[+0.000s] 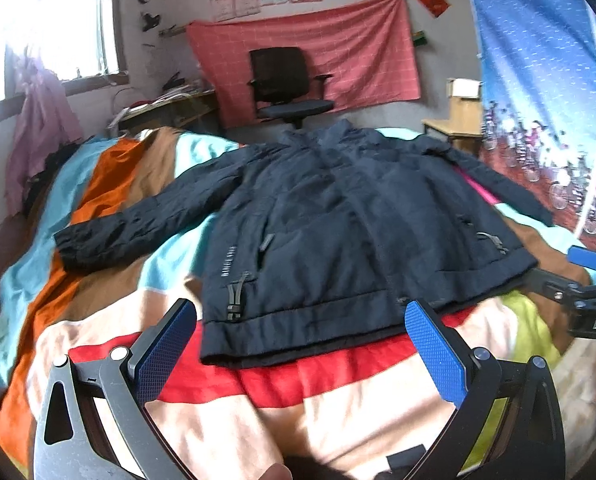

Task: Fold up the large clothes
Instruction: 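Grasp the jacket sleeve cuff with the right gripper and lift it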

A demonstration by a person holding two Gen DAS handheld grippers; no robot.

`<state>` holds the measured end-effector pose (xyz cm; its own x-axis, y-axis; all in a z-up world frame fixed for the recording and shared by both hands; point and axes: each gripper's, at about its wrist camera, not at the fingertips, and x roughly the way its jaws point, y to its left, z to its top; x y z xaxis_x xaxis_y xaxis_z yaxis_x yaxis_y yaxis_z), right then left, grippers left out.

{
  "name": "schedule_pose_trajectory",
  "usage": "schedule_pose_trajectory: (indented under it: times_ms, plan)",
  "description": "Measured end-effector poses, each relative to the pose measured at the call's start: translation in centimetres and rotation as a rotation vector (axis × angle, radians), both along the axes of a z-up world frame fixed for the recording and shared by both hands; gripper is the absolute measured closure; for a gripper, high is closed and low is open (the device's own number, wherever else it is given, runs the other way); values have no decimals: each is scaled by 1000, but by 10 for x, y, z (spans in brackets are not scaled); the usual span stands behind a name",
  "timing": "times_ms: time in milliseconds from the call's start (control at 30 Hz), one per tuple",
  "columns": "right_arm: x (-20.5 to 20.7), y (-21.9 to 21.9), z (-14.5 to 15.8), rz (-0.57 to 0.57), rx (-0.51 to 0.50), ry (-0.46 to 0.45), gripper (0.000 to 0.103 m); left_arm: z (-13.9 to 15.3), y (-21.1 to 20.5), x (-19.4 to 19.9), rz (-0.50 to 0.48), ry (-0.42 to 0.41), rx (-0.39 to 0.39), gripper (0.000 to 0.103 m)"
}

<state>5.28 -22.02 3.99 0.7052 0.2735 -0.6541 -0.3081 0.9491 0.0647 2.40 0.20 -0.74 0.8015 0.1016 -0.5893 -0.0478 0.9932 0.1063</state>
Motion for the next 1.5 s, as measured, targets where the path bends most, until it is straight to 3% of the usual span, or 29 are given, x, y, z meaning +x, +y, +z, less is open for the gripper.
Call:
schedule_pose_trajectory:
  times_ms: [267, 367, 633, 833, 1000, 1200, 1333, 1433, 1500]
  plan:
    - [34, -16, 7, -51, 27, 63, 0, 19, 27, 49, 50, 136, -145, 1]
    - [50, -26, 10, -49, 33, 79, 0, 27, 19, 66, 25, 183, -158, 1]
    - [97, -59, 23, -102, 39, 44, 0, 43, -35, 125, -52, 226, 21, 1]
    - [140, -91, 28, -164, 98, 25, 0, 45, -79, 172, -164, 238, 59, 1]
    - [177, -128, 14, -284, 211, 77, 0, 43, -110, 202, -218, 233, 114, 1]
    - [212, -164, -9, -396, 279, 39, 0, 32, -124, 255, -202, 289, 207, 1]
    - [211, -183, -30, -469, 322, 1, 0, 27, -124, 287, -201, 348, 224, 1]
    - [225, -195, -52, -455, 387, 65, 0, 23, -128, 315, -219, 330, 256, 1]
    - [235, -203, -67, -444, 520, 159, 0, 18, -133, 333, -226, 299, 264, 1]
